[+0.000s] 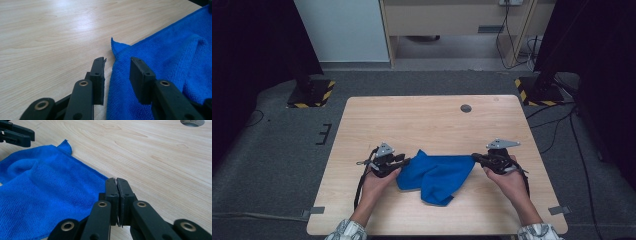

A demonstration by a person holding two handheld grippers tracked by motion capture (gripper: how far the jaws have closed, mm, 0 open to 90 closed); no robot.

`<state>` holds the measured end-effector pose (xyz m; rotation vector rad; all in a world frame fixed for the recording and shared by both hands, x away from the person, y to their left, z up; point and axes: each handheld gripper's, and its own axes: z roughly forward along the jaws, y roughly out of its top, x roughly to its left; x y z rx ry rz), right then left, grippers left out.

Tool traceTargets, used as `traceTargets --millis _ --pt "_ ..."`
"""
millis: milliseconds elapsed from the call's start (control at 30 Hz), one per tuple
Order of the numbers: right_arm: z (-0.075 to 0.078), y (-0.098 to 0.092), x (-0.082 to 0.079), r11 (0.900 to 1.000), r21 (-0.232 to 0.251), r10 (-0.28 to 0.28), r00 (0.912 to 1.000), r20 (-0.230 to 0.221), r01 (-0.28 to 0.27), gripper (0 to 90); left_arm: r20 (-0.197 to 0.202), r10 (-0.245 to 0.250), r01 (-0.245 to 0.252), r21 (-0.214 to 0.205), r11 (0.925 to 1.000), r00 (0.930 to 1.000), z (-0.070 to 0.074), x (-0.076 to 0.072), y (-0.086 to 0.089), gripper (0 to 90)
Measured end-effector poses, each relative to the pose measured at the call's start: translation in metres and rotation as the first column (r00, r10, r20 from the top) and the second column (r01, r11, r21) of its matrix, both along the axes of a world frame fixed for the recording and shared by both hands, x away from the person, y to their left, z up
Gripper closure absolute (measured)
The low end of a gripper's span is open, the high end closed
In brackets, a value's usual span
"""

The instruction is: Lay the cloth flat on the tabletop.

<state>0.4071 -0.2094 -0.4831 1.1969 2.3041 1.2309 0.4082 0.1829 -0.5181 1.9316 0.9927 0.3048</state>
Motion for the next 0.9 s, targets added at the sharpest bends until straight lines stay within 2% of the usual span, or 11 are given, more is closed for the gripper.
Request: traceTargets --millis 267,300,400,467,533,600,800,900 --pt "0.000 0.001 0.000 1.0000 0.002 -0.003 1.0000 -0.002 0.003 88.6 -0.056 -0.030 0.034 0.074 0.9966 0.9980 -0.014 0.003 -0.005 65.8" --pt "0.000 0.001 0.000 1.0000 0.002 -0.002 1.0000 -0.001 0.002 88.6 -0.070 -0.037 0.043 0.081 0.9958 0.9968 -0.016 0.003 -0.006 67.0" --pt "0.001 0.001 0.000 1.0000 0.002 0.001 1.0000 0.007 -0.001 88.6 -0.072 -0.046 0.051 0.081 0.9954 0.9964 -0.016 0.003 -0.007 76.0" --pt "0.002 0.001 -0.001 1.0000 0.007 -0.001 0.9999 0.011 0.000 88.6 -0.065 -0.049 0.054 0.086 0.9948 0.9967 -0.015 0.002 -0.008 83.0" --pt "0.003 0.001 -0.001 1.0000 0.008 0.001 0.9999 0.016 -0.002 88.6 -0.055 -0.047 0.052 0.094 0.9943 0.9974 -0.014 0.002 -0.009 86.2" --pt "0.005 0.002 -0.001 0.9999 0.013 0.001 0.9998 0.018 -0.001 88.6 -0.041 -0.041 0.045 0.099 0.9941 0.9983 -0.011 0.001 -0.009 86.8" --pt "0.010 0.000 -0.002 0.9991 0.042 -0.009 0.9991 0.042 0.007 88.6 0.010 -0.002 0.001 0.064 0.9980 0.9999 0.002 -0.001 -0.004 86.7" --pt "0.012 0.001 0.000 0.9991 0.041 -0.013 0.9986 0.051 0.011 88.6 0.028 0.012 -0.013 0.051 0.9986 0.9995 0.007 -0.001 -0.002 86.6"
